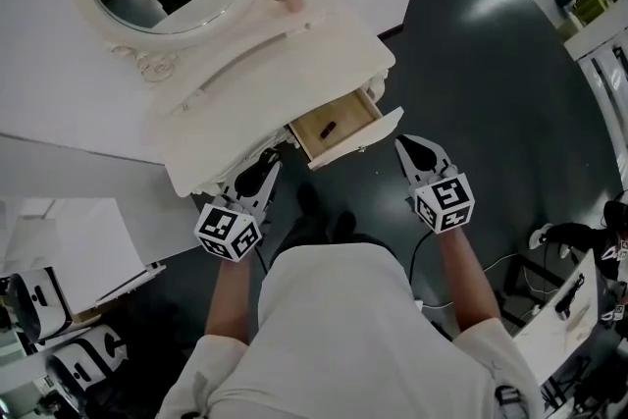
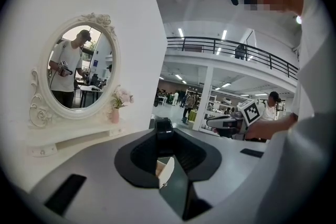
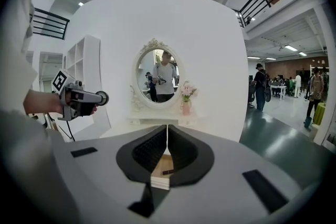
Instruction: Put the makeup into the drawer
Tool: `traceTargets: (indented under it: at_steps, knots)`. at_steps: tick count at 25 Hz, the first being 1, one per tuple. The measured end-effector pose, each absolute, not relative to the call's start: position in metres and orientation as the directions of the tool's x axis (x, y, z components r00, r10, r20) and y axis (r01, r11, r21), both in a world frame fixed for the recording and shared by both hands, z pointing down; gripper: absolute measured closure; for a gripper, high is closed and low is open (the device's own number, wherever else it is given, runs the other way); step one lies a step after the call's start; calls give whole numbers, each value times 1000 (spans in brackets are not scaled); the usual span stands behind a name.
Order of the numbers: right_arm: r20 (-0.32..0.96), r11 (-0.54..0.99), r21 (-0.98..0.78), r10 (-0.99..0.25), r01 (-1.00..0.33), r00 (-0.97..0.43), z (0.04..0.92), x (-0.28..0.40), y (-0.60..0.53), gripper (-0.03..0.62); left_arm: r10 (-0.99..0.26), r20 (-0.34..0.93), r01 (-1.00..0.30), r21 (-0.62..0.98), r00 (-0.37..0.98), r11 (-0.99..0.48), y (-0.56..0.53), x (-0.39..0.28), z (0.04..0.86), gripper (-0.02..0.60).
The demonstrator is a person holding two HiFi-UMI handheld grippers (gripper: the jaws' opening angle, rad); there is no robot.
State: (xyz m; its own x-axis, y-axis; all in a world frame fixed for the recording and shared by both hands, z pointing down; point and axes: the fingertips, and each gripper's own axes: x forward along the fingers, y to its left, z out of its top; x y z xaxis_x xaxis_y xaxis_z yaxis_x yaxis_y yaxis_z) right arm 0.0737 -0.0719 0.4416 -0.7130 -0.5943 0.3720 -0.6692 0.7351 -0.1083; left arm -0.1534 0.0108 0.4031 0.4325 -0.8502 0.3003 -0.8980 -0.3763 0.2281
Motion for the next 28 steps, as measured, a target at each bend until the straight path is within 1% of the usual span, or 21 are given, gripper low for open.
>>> traceTargets:
  at_steps: [8,13,23,28]
  knots:
    - [402,712,-117,-603,-692,-689,452,69,-92,565,-828,312,-882,235,466,-408,-25,-160,413,505]
    - [436,687,-129,-609,-716,-663,462,56,-117,565,-805,337,-872,145,489,-468,-59,-170,426,505]
    - [512,615,-137,-627,-776,-587,489,33,-154,565,-706,388,-799,170,592,-576,-131,-192,463,505]
    - [549,571,-133,-638,-810,-539,499,25,-162,565,-628,420,-733,151,655,-664,-160,-190,484,505]
